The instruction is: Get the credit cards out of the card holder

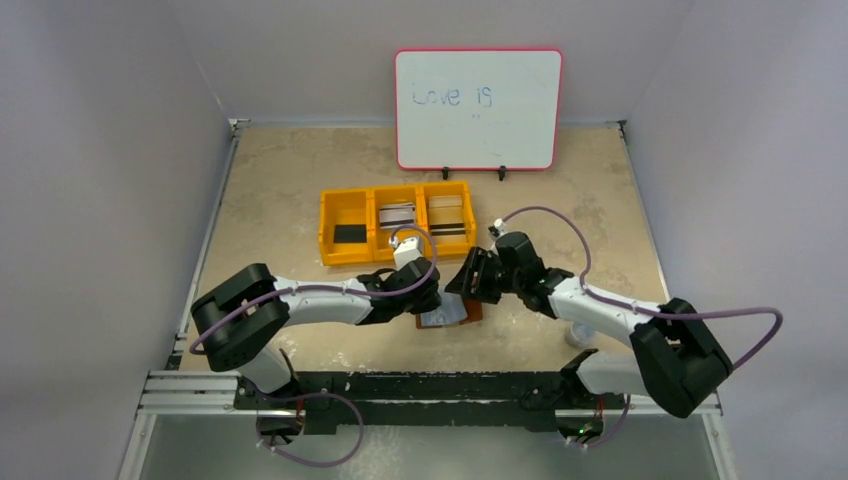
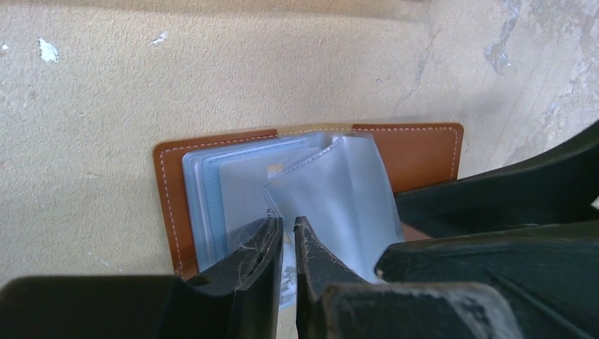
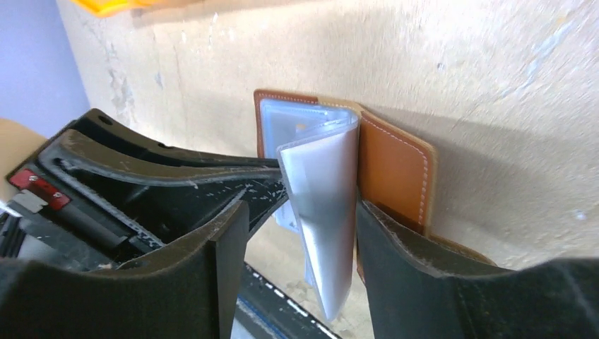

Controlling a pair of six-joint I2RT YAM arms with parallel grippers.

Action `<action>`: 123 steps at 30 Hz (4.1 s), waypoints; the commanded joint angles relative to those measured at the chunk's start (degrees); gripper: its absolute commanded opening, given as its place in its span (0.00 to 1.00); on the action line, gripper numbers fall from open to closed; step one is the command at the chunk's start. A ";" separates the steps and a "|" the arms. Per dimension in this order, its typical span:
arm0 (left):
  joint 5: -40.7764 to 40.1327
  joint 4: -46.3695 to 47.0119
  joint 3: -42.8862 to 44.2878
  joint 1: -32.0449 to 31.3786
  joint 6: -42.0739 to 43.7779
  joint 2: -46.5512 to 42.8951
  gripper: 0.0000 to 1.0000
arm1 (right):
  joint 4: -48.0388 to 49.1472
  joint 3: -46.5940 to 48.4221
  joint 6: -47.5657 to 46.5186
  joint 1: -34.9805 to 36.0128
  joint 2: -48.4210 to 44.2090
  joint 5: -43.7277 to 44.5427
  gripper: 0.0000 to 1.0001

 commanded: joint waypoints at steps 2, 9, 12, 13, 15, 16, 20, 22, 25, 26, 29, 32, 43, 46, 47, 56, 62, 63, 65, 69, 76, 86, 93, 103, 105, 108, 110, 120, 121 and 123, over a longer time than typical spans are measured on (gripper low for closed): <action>0.30 2.19 -0.16 0.20 -0.75 0.53 0.11 | -12.02 5.40 -12.89 2.25 -3.34 9.38 0.63; 0.32 2.63 -0.01 0.25 -0.64 0.54 0.13 | -17.58 9.97 -19.55 10.82 -3.56 16.55 0.71; 0.22 2.60 0.05 0.21 -0.65 0.57 0.13 | -18.28 10.92 -20.92 13.16 -1.67 19.07 0.72; 0.21 2.60 0.14 0.23 -0.63 0.56 0.13 | -18.73 11.15 -21.29 13.48 -1.07 19.97 0.72; 0.01 2.32 0.26 0.25 -0.48 0.35 0.13 | -18.99 11.49 -22.02 14.17 -0.10 21.01 0.69; -0.03 2.26 0.29 0.22 -0.47 0.28 0.13 | -19.09 11.58 -22.04 14.35 0.11 21.37 0.67; -0.66 1.94 0.40 0.20 -0.27 -0.23 0.13 | -17.38 11.48 -22.81 15.76 0.34 19.69 0.65; -0.96 1.90 0.45 0.25 -0.31 -0.44 0.13 | -16.76 11.52 -22.66 16.20 0.91 19.15 0.63; -1.43 1.68 0.53 0.22 -0.27 -0.75 0.13 | -18.33 12.08 -20.54 16.27 3.00 22.03 0.48; -1.60 1.70 0.45 0.27 -0.32 -0.88 0.13 | -18.73 12.11 -20.09 16.30 3.37 23.14 0.46; -2.25 1.51 0.31 0.25 -0.21 -1.68 0.14 | -20.95 12.51 -16.66 16.28 3.28 27.02 0.39; -3.40 0.43 0.15 0.30 0.01 -3.28 0.16 | -21.12 11.87 -12.44 15.95 0.99 25.86 0.30; -2.19 3.82 -2.39 0.34 2.16 -9.16 0.22 | 0.50 0.21 0.65 4.88 -2.30 4.59 0.00; -1.55 3.75 -0.86 0.30 2.55 -7.49 0.22 | 11.64 -4.40 4.22 2.41 -2.51 -4.02 0.00; -1.44 3.29 -0.27 0.29 2.65 -6.90 0.21 | 14.92 -5.65 5.86 2.16 -2.34 -5.90 0.00; -5.35 -5.52 -0.42 0.30 -0.99 -9.11 0.10 | 21.50 -8.60 12.13 1.57 -0.01 -9.96 0.00; -6.28 -6.28 -3.94 0.07 -2.91 -14.72 0.09 | 22.15 -8.50 14.02 1.29 2.82 -9.65 0.00; -6.09 -6.28 -4.27 0.03 -3.17 -14.95 0.09 | 22.59 -8.73 14.57 1.19 3.08 -9.67 0.00; -5.65 -6.06 -4.80 0.11 -3.50 -14.33 0.08 | 24.33 -9.24 15.53 1.03 3.76 -9.99 0.00; -4.32 -6.85 -4.71 0.10 -4.66 -10.41 0.04 | 25.63 -9.71 16.57 0.93 4.55 -10.46 0.00; -4.38 -1.89 -4.63 0.30 -4.72 -7.09 0.04 | 28.80 -10.90 17.58 0.71 5.89 -11.64 0.00; -4.19 7.34 -2.78 0.81 -0.22 -4.57 0.06 | 14.12 -5.85 6.98 0.63 1.23 -9.24 0.28; -2.06 12.14 -0.98 0.91 2.33 -2.04 0.07 | -1.24 -3.31 1.70 0.67 -9.96 -0.12 0.47; 1.86 11.06 5.80 0.99 3.29 6.25 0.08 | -14.27 2.31 -4.42 0.70 -20.79 9.14 0.32; 1.93 11.07 5.49 1.06 2.36 6.76 0.07 | -12.92 1.43 -4.92 0.67 -20.00 6.81 0.21; 1.90 10.88 4.94 1.00 1.54 6.81 0.07 | -10.06 0.14 -7.60 0.68 -17.05 2.21 0.09; 1.87 10.02 5.07 1.00 1.62 6.90 0.07 | -6.84 0.11 -8.74 0.71 -14.20 0.65 0.04; 1.34 8.11 5.46 1.23 2.03 6.04 0.07 | 0.41 -0.59 -7.65 0.70 -0.89 -5.90 0.00; 1.14 7.68 5.58 1.30 2.08 5.75 0.07 | 0.59 -0.22 -8.32 0.77 0.60 -6.05 0.00; -1.08 4.88 6.10 1.41 1.89 4.20 0.07 | 0.37 0.29 -8.40 0.78 2.70 -5.25 0.00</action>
